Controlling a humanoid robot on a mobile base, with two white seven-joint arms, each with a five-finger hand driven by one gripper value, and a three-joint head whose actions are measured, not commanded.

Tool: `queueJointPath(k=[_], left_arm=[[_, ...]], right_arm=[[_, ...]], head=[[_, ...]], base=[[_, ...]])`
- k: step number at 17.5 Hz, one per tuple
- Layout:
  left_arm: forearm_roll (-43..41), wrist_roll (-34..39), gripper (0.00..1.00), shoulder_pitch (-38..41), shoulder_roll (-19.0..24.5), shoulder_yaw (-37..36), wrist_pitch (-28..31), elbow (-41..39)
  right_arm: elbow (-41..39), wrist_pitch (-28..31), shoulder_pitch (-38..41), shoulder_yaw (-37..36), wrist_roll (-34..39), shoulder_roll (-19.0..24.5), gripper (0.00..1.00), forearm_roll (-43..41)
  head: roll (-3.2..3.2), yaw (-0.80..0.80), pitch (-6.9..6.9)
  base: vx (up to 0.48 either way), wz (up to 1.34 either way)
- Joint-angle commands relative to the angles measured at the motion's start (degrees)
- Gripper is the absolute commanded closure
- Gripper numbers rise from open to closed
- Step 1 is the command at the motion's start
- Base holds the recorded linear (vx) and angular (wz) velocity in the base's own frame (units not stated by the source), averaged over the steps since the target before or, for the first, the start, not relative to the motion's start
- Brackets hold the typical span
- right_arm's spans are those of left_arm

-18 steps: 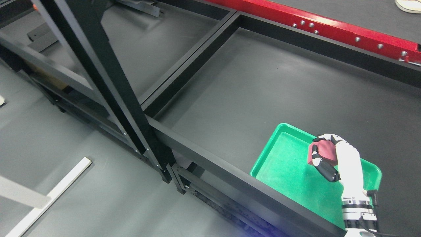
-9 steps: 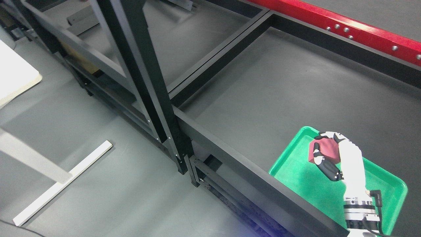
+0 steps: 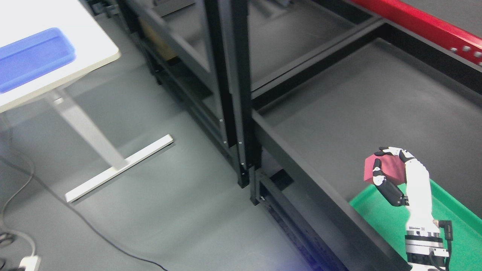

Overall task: Pick pink block from left shelf to tray
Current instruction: 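Turn and drive toward the blue tray on the white table, holding cube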

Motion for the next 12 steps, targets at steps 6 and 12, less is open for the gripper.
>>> queueJointPath(k=[6, 12], left_arm=[[-0.09, 0.01, 0.00, 0.27, 1.00, 0.02, -0.05, 0.00], [-0.09, 0.01, 0.00, 0.36, 1.00, -0.07, -0.05, 0.00]], right_arm=[[-0.01, -0.22, 0.17, -4.37, -2.85, -1.00, 0.97, -5.14], [-0.01, -0.22, 0.61, -5.34, -2.77, -1.00, 0.97, -7.09]], head=[[0.00, 0.00, 0.00], [0.00, 0.00, 0.00]], base=[[-0.085, 0.69], [-0.116, 0.82]])
